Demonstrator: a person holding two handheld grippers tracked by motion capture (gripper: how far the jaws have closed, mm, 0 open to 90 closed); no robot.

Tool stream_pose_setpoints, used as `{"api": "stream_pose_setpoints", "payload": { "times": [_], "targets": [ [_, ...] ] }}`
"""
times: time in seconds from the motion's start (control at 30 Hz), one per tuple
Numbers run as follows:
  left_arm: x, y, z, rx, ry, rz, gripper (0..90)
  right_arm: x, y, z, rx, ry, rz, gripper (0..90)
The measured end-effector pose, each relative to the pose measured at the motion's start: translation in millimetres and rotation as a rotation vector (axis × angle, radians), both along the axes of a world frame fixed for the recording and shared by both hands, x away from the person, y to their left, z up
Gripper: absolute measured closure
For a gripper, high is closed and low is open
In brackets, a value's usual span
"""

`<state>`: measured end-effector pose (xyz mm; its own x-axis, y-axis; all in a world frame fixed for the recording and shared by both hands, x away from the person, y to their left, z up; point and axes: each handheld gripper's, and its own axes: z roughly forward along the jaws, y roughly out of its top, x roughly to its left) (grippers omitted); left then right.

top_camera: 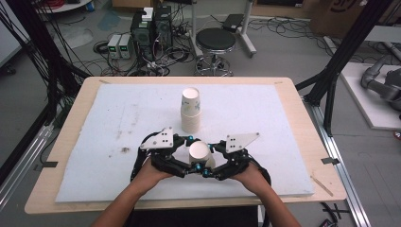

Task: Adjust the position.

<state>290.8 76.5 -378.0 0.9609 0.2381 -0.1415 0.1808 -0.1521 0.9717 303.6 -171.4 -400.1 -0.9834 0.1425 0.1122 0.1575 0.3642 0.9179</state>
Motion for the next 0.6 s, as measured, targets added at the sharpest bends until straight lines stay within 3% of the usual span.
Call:
{"api": "stream_pose_setpoints", "payload": {
  "times": [0.17, 0.23, 0.6],
  "targets": [
    [0.6, 1.1, 2.8, 0.029, -0.005, -0.011, 14.0, 1.3, -0.5, 1.9, -0.051, -0.017, 0.006, 33.6],
    [1.6, 2.4, 4.5, 0.043, -0.003, -0.013, 14.0, 1.6, 0.3, 3.5, -0.092, -0.027, 0.009, 33.6],
    [4.0, 9.6, 16.1, 0.166, -0.025, -0.039, 14.1, 4.5, 8.5, 22.5, -0.250, -0.087, 0.056, 33.5]
  ]
}}
